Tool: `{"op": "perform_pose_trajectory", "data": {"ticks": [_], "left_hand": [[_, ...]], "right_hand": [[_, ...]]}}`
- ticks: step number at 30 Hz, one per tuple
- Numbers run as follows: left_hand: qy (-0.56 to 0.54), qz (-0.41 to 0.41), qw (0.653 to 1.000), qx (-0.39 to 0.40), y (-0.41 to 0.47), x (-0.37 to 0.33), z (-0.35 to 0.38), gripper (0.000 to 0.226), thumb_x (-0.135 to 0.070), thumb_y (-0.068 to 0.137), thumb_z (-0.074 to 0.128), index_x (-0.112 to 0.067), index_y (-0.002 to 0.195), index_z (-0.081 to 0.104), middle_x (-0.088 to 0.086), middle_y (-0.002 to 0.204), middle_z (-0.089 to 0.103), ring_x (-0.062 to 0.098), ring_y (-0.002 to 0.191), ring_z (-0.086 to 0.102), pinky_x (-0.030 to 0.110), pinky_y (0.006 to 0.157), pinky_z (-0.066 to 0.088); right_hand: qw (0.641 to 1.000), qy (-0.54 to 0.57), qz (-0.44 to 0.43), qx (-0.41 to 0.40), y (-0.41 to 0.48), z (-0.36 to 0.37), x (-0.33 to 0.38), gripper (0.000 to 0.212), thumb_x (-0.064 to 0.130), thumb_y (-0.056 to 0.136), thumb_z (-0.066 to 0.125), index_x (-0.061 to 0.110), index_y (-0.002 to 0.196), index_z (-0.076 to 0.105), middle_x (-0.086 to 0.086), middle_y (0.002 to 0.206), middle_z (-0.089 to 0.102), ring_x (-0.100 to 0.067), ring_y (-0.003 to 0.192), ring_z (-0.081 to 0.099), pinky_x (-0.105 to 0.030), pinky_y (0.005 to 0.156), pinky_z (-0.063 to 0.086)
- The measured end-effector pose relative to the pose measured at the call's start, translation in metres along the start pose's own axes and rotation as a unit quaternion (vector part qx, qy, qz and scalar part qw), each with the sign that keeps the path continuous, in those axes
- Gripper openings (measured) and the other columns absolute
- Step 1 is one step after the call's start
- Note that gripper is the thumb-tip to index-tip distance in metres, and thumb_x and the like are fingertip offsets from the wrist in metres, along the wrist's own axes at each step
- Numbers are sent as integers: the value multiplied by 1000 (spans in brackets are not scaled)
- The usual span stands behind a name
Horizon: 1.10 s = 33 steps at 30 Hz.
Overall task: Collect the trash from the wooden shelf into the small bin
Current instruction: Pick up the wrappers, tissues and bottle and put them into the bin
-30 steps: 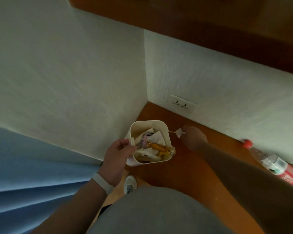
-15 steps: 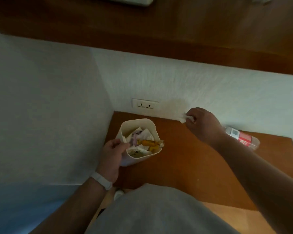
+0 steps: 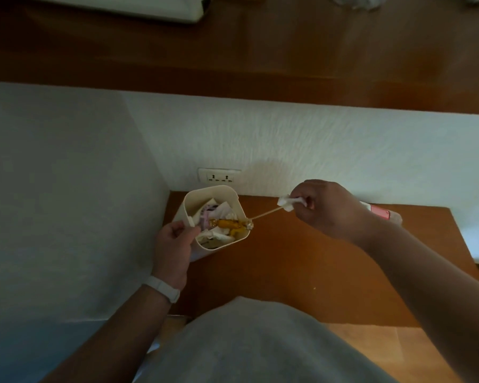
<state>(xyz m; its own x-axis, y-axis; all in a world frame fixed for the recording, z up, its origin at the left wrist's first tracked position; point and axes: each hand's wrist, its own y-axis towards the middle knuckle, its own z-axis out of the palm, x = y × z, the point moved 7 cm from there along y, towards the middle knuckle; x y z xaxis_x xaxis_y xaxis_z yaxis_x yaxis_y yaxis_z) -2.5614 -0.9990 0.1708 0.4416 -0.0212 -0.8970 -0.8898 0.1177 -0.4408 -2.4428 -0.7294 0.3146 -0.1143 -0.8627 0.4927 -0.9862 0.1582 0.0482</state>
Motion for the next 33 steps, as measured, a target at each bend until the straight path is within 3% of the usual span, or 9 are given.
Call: {"op": "perform_pose_trajectory", "data": {"ticks": [5,9,13,16,19,22,25,30,33], "left_hand": [[-19,-1,1000,-24,-3,-1,-10,26,-3,84,70,-5,110,64,6,89,68,4,63,68,15,49,50],[-42,1,999,-31,-8,-5,-16,22,-2,84,70,-5,105,64,9,90,69,6,63,69,19,52,53],[-61,-5,998,-16,-18,-8,-15,37,-4,85,69,4,120,60,21,108,68,25,86,67,32,68,54],[-56,-11,998,6,-26,-9,-11,30,-5,84,70,2,113,64,22,110,69,30,92,68,41,77,56],[-52,-24,998,29,-34,-5,-6,32,-6,86,69,4,117,64,26,116,69,39,108,66,54,96,51],[-57,-26,997,34,-40,-1,-4,24,-6,87,67,1,110,67,21,106,74,30,95,71,43,80,58],[-77,-30,996,39,-46,3,-2,13,-5,87,66,-6,99,69,7,85,78,14,74,74,26,57,56],[-86,-43,994,48,-51,5,7,19,-5,87,65,-3,106,68,8,88,78,15,77,75,28,58,56],[-80,-44,995,48,-54,5,19,23,-4,87,65,-2,110,67,8,88,78,18,79,74,31,65,56]], "right_hand": [[999,25,-26,-23,5,-7,11,9,8,86,65,15,82,69,11,71,58,-2,70,55,-12,56,34],[999,28,-39,16,9,10,20,7,18,87,63,17,84,70,11,75,60,0,71,56,-12,57,37],[996,-15,-52,76,14,43,31,11,24,92,58,20,94,68,9,85,60,-2,73,55,-22,62,42],[992,-28,-51,108,19,65,41,13,27,94,54,21,96,66,6,91,62,-9,78,58,-34,69,53],[990,-23,-61,122,22,77,51,16,28,93,52,21,96,65,4,91,62,-13,80,60,-33,66,53],[987,-12,-80,138,19,84,55,23,28,90,54,22,109,66,6,100,61,-10,87,57,-19,63,40],[985,-3,-97,140,11,81,50,30,29,87,62,23,115,66,4,107,61,-11,96,55,-25,76,44],[985,-7,-106,137,-8,71,34,42,33,85,68,22,125,61,3,122,58,-13,111,51,-35,96,44],[985,46,-108,128,-18,60,24,47,32,85,72,20,128,60,4,126,57,-6,115,49,-26,100,41]]}}
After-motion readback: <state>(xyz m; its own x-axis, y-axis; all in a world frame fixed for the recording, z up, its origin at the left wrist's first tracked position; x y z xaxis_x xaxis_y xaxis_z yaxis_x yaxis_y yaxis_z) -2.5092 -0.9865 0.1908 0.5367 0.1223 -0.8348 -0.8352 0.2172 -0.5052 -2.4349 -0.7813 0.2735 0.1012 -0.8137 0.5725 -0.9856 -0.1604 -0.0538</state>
